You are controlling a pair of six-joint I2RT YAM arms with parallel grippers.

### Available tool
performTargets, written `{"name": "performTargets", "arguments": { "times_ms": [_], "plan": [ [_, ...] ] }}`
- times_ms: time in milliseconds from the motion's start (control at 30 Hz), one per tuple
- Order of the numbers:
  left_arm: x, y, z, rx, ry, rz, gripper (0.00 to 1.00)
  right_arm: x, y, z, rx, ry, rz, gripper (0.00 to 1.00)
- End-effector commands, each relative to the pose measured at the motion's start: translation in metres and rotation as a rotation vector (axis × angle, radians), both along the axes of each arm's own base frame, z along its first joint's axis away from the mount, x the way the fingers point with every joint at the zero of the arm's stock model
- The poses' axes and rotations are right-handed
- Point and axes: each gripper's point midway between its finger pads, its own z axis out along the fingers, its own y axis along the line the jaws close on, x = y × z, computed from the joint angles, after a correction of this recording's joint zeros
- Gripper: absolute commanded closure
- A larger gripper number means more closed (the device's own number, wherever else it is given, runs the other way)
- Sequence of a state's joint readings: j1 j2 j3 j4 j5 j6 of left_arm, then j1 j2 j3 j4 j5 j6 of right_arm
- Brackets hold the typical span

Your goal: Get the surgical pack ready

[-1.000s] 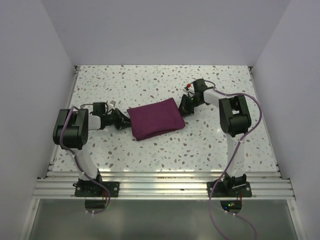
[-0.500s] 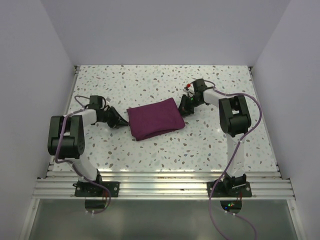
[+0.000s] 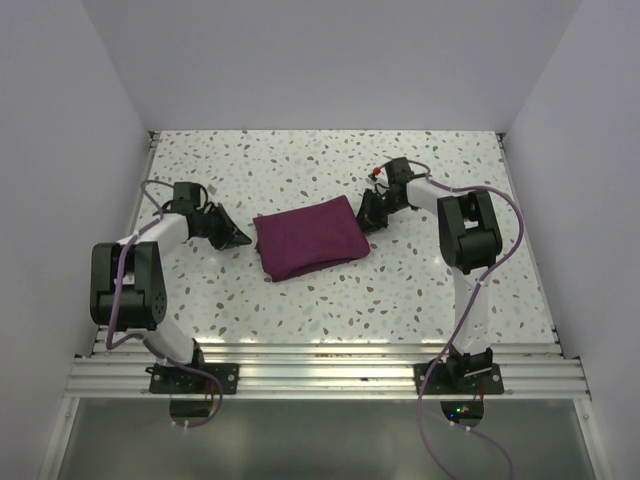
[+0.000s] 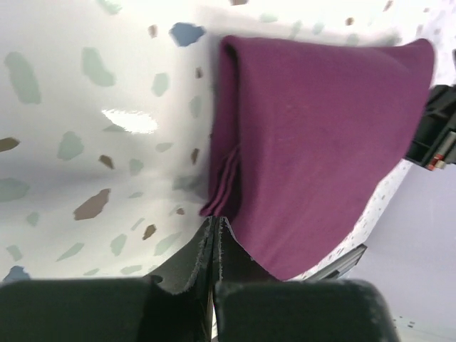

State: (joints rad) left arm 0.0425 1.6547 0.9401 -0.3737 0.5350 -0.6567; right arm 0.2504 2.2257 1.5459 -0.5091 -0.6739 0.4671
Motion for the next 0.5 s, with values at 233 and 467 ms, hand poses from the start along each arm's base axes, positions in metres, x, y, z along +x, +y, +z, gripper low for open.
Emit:
{"name": "performTargets", "arguments": {
  "times_ms": [233, 467],
  "plan": [
    [0.029, -0.032, 0.035, -0.153, -0.18, -0.055, 1.0, -0.004, 0.005, -0.007, -0.028, 0.006, 0.034, 0.87],
    [0.007, -0.03, -0.01, -0.08, -0.041, -0.06, 1.0, -0.006, 0.003, -0.005, -0.035, -0.001, 0.04, 0.87]
  ]
}}
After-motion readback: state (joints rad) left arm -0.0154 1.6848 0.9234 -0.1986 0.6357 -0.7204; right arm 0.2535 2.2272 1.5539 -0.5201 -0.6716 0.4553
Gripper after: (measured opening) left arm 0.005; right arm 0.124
